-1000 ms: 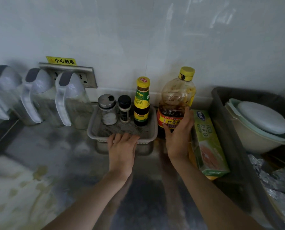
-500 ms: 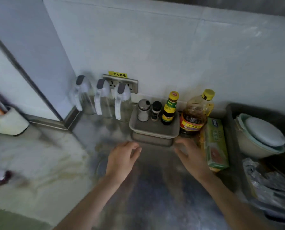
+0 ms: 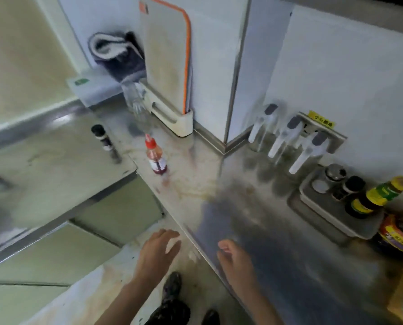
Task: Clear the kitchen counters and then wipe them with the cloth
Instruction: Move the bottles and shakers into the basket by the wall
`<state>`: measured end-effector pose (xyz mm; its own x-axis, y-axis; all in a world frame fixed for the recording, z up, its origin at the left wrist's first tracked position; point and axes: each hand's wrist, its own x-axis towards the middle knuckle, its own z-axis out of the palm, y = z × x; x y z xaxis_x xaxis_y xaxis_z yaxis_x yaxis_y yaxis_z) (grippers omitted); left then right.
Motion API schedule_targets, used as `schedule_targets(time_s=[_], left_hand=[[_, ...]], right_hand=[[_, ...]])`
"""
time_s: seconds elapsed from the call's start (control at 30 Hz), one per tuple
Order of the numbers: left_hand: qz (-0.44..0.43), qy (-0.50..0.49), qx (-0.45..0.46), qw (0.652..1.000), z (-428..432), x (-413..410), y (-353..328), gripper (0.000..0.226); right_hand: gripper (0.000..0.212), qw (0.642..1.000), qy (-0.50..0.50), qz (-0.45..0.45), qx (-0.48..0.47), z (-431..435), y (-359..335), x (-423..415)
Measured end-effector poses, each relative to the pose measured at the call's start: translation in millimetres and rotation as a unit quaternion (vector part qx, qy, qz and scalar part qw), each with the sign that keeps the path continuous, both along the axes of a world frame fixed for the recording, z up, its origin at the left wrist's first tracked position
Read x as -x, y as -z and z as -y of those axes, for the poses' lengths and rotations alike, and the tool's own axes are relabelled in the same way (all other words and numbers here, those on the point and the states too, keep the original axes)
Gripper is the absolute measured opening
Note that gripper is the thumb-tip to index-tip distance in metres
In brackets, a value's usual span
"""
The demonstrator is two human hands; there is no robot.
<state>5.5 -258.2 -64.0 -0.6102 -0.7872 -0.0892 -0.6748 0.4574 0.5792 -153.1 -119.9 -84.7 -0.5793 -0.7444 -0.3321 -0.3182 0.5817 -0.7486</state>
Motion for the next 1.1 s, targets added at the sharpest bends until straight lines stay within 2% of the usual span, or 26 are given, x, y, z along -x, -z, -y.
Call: schedule_targets(time_s=[0.1, 0.23, 0.4, 0.57, 0.7, 0.8, 0.87, 0.97, 1.1], left_hand=[[-0.001, -0.044, -0.012, 0.999, 42, -22, -1, 0.02], [-0.002, -0.103, -0.007, 0.995, 127, -32, 1, 0.026], [-0.033, -0.111, -0.034, 0.993, 222, -33, 5, 0.03], [-0.028, -0.149, -0.067, 0.986, 312, -35, 8, 0.053], [-0.05, -0.171, -0.09, 0.98, 375, -32, 16, 0.075], [-0.089, -0.202, -0.122, 0.968, 411, -27, 26, 0.08], [-0.118, -0.211, -0.134, 0.961, 428, -22, 33, 0.075], [-0.165, -0.222, -0.138, 0.951, 438, -15, 39, 0.055], [-0.211, -0.208, -0.14, 0.945, 431, -2, 29, 0.033]], right_hand=[[0.024, 0.998, -0.066, 0.001, 0.006, 73, -10, -13], [0.026, 0.998, -0.054, -0.012, 0.036, 164, -16, -15], [0.033, 0.999, 0.012, -0.019, 0.042, 259, -22, -26], [0.064, 0.992, 0.098, -0.004, 0.076, 336, -17, -37], [0.059, 0.984, 0.154, -0.008, 0.087, 366, -9, -44], [0.051, 0.978, 0.192, -0.022, 0.076, 372, -2, -44], [0.048, 0.977, 0.196, -0.014, 0.082, 372, 0, -44], [0.048, 0.967, 0.231, 0.035, 0.105, 368, -2, -41], [0.053, 0.928, 0.328, 0.097, 0.15, 361, -11, -27]])
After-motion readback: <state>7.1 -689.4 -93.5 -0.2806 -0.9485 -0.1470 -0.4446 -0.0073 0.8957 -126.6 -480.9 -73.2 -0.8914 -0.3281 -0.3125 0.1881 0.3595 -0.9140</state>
